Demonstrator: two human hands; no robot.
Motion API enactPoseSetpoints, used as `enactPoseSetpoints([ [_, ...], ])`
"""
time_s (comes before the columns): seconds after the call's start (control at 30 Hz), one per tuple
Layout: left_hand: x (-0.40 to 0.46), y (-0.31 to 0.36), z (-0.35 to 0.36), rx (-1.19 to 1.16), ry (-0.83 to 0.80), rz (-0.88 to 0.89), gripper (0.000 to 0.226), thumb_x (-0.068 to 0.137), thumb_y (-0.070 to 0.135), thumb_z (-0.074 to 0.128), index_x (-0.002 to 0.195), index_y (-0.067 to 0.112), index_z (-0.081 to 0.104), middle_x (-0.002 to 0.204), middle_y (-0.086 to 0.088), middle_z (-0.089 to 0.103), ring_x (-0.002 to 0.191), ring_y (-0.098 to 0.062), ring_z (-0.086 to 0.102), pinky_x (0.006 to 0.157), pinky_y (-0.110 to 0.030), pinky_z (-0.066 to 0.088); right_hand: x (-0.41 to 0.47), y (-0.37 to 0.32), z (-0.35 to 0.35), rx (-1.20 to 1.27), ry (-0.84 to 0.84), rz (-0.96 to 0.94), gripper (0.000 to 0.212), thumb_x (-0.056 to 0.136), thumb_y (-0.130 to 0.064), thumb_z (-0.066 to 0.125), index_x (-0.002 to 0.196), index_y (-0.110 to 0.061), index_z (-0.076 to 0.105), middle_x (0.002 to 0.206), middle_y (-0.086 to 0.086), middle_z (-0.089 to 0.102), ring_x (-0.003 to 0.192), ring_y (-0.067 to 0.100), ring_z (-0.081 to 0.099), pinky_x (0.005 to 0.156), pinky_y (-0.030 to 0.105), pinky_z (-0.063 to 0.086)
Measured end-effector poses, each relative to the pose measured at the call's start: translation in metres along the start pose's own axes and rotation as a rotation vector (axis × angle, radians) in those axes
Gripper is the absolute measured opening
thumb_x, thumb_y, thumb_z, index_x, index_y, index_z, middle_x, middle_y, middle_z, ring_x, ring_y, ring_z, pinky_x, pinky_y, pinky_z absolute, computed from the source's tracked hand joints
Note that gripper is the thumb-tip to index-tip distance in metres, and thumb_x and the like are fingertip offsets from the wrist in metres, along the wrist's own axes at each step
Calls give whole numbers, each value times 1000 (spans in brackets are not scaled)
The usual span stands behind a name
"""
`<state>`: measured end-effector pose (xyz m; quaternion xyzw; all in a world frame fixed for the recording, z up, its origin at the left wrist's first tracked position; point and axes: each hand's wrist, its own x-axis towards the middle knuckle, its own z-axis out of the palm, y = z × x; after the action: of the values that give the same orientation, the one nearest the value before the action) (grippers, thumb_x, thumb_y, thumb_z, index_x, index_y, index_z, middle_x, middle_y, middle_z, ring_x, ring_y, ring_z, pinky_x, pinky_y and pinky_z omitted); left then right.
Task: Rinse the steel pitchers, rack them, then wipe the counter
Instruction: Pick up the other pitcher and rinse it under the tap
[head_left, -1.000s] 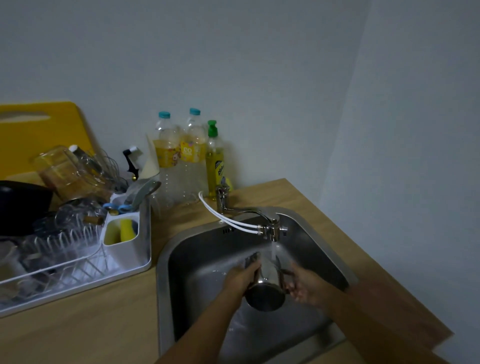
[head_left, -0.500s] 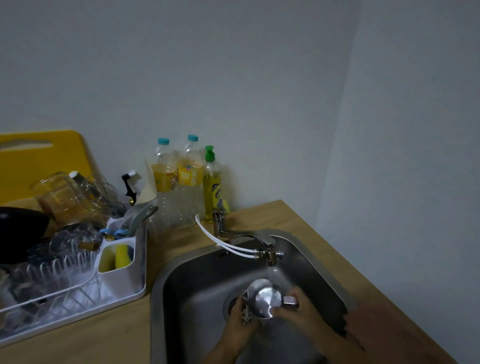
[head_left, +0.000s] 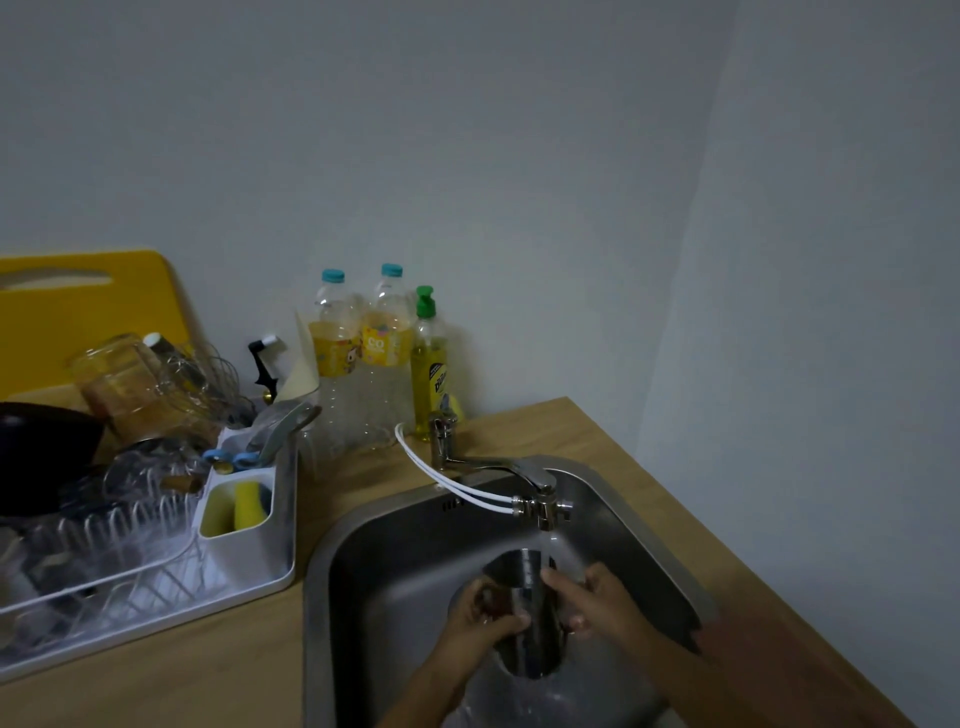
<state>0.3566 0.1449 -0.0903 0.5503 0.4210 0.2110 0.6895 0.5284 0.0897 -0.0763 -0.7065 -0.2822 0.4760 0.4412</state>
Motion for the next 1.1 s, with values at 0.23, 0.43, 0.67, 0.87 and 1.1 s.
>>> enactPoseSetpoints([
  [0.23,1,2,7,129,-11,63,41,75,5,73,106,24,54,105,8,60,100,-12,57,73,-17,46,14,20,-12,171,-15,239,21,86,-27,63,100,-12,58,92,13,60,78,25,59,68,37,52],
  [0.43,-4,-1,7,175,46,76,47,72,14,78,114,17,56,105,7,62,95,-8,60,80,-17,50,16,29,-8,142,-61,306,38,86,-40,58,109,-9,60,97,15,64,84,30,62,66,32,52],
  [0.67,-1,-4,-3,318,132,134,58,47,46,81,98,25,64,98,-1,71,93,-16,66,86,-30,55,10,28,-3,50,-111,343,38,91,-48,46,94,-14,60,90,15,62,81,27,61,67,29,50],
  [0.87,6,4,-13,514,210,174,70,53,43,84,115,33,56,113,-3,58,95,-11,58,75,-11,43,17,23,9,235,-139,316,30,91,-35,50,102,-10,62,82,12,62,69,21,60,65,30,52],
  [1.1,11,12,-9,500,188,228,69,71,11,77,132,25,46,122,8,56,107,0,48,70,1,35,14,12,4,272,-46,96,9,91,-13,54,91,-8,61,85,14,63,78,24,62,69,34,53],
])
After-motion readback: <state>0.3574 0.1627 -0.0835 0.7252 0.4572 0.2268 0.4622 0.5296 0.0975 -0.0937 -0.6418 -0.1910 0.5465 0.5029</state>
